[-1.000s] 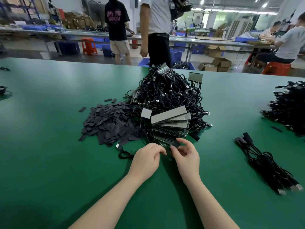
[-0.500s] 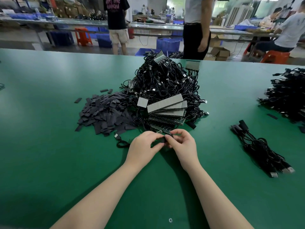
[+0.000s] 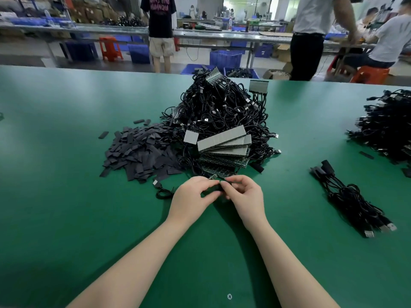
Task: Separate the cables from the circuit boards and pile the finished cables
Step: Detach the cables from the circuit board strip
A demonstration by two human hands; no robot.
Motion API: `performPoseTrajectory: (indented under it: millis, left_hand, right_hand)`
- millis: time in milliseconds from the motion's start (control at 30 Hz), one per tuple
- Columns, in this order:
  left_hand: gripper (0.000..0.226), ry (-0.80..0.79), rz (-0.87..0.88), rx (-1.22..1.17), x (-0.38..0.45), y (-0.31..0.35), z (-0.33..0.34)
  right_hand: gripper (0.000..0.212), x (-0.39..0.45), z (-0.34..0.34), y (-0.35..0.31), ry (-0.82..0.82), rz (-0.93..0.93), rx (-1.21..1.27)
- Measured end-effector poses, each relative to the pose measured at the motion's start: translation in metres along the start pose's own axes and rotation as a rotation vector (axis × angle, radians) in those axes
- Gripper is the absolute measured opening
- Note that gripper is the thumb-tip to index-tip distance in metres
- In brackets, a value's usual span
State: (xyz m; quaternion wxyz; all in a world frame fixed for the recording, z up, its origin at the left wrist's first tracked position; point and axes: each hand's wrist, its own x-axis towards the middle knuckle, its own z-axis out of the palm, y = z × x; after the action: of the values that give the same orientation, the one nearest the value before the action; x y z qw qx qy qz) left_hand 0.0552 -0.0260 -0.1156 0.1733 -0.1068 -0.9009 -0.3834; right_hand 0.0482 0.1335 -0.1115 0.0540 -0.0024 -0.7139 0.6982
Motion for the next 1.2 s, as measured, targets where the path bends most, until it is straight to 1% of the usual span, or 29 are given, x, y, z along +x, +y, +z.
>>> performPoseTrajectory:
  millis: [200, 467, 567, 667, 733, 800, 1000, 1200]
  left_hand:
    - [0.031, 0.004, -0.002, 0.020, -0.0002, 0.0019, 0.0001]
    - [0.025, 0.018, 0.023, -0.003, -0.0017, 0.0044, -0.0007]
    - [0.022, 0.029, 0.013, -0.036, -0.0012, 0.0041, -0.0006]
    - [0.017, 0.054, 0.008, -0.129, 0.0002, 0.0023, -0.0019]
    - [0.015, 0.055, -0.003, -0.170, 0.0010, 0.0016, -0.0033]
    - [0.017, 0.031, -0.010, -0.160, 0.0014, 0.0013, -0.0037]
    - [0.030, -0.025, -0.034, -0.136, 0.0006, 0.0016, -0.0035]
    - [0.026, -0.017, -0.039, -0.149, 0.0019, 0.0014, -0.0050]
  right_hand:
    - [0.011, 0.0000, -0.0003, 0.0009, -0.007, -0.019, 0.002]
    - [0.013, 0.0002, 0.0001, 0.0022, -0.006, -0.026, -0.018]
    - [0.020, -0.0008, -0.0019, 0.0018, -0.043, -0.011, 0.023]
    - [0.026, -0.0015, -0.0037, 0.0011, -0.103, 0.007, 0.058]
    - [0.021, -0.0016, -0.0036, -0.0003, -0.113, 0.002, 0.034]
    - [0.017, -0.0019, -0.0034, -0.0013, -0.101, -0.013, 0.016]
    - [0.023, -0.0022, -0.0010, -0.0013, -0.040, -0.010, 0.003]
    - [0.018, -0.0036, -0.0007, -0.0030, -0.100, 0.000, 0.052]
